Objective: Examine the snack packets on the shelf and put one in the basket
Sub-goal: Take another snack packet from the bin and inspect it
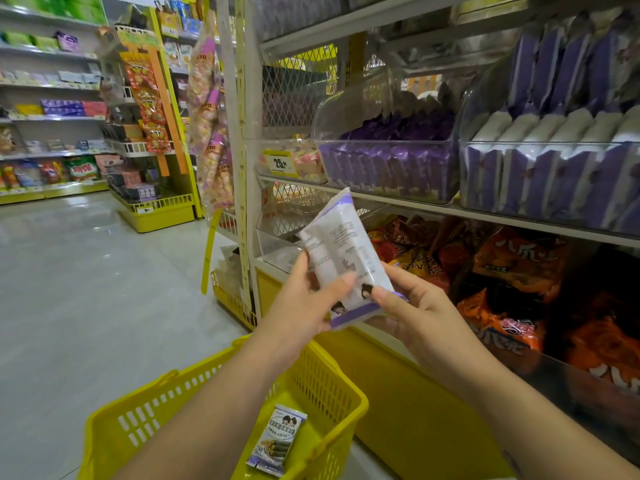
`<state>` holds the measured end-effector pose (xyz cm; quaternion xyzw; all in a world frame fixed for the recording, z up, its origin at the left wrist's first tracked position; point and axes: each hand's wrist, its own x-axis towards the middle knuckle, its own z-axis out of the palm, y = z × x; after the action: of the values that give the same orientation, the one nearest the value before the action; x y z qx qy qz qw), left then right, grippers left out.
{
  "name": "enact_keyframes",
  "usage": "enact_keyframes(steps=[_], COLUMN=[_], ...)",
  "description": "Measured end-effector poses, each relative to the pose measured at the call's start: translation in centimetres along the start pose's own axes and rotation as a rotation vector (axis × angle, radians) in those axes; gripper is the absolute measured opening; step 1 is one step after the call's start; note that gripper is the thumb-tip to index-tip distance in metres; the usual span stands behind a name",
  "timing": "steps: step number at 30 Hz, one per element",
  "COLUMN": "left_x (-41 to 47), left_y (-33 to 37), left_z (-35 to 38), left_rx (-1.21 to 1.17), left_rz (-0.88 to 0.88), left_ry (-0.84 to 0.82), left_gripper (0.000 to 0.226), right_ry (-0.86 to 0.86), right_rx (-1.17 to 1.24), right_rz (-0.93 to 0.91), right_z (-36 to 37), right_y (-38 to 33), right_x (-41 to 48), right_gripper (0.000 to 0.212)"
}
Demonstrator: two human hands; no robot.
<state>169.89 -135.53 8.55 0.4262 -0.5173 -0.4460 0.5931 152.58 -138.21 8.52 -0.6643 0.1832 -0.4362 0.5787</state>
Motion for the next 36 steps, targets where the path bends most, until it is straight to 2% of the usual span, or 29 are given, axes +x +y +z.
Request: enact_keyframes(steps=[3, 5, 7, 10, 12, 15, 18, 22, 25, 28, 30, 36], left_x=[-0.4, -0.7, -0.9, -1.2, -1.4, -1.0, -0.3, 0.6, 1.8, 3.8, 5.4, 10.8], left_y=[0.5, 1.5, 2.4, 3.6, 4.4, 6.4, 9.9, 14.2, 16.3, 17.8, 18.6, 20.1], left_z=[0.7, 0.5, 0.6, 2.1, 3.7, 6.5, 9.7, 14.0, 16.7, 18.9, 20.1, 23.8], left_rx=[0.016, 0.041, 0.049, 0.046, 0.087, 0.187, 0.246, 0.301, 0.368, 0.438, 0.489, 0.666], left_rz=[0.065, 0.091, 0.125, 0.216, 0.299, 0.458, 0.578, 0.666, 0.712, 0.731, 0.725, 0.653], left_ry=[-0.142, -0.256, -0.295, -0.248, -0.161, -0.051, -0.089, -0.144, -0.141, -0.145, -0.158, -0.241], left_gripper=[0.08, 0.089, 0.094, 0.09, 0.082, 0.072, 0.067, 0.063, 0.06, 0.058, 0.056, 0.054], right_ry=[0.008, 0.093, 0.164, 0.193, 0.237, 0.338, 0.297, 0.311, 0.343, 0.378, 0.377, 0.327], right_rx=[0.034, 0.019, -0.067, -0.212, -0.274, -0.429, -0.625, -1.01, -1.208, -1.43, -1.564, -1.888], right_rz=[-0.006, -0.002, -0.028, -0.074, -0.109, -0.172, -0.215, -0.223, -0.154, -0.135, -0.086, 0.229], right_z=[0.4, 0.4, 0.4, 0.3, 0.0, -0.9, -2.4, -5.6, -8.7, -11.8, -13.8, -19.7], right_y=[-1.0, -1.9, -3.0, -5.0, -6.5, -9.8, -14.1, -20.4, -24.5, -27.8, -29.7, -32.9], right_x=[-0.4, -0.6, -1.0, -2.0, -2.6, -3.4, -4.4, -5.8, -6.4, -6.5, -6.0, -2.2], right_gripper=[0.054, 0.063, 0.056, 0.047, 0.045, 0.055, 0.068, 0.07, 0.06, 0.034, 0.025, 0.025])
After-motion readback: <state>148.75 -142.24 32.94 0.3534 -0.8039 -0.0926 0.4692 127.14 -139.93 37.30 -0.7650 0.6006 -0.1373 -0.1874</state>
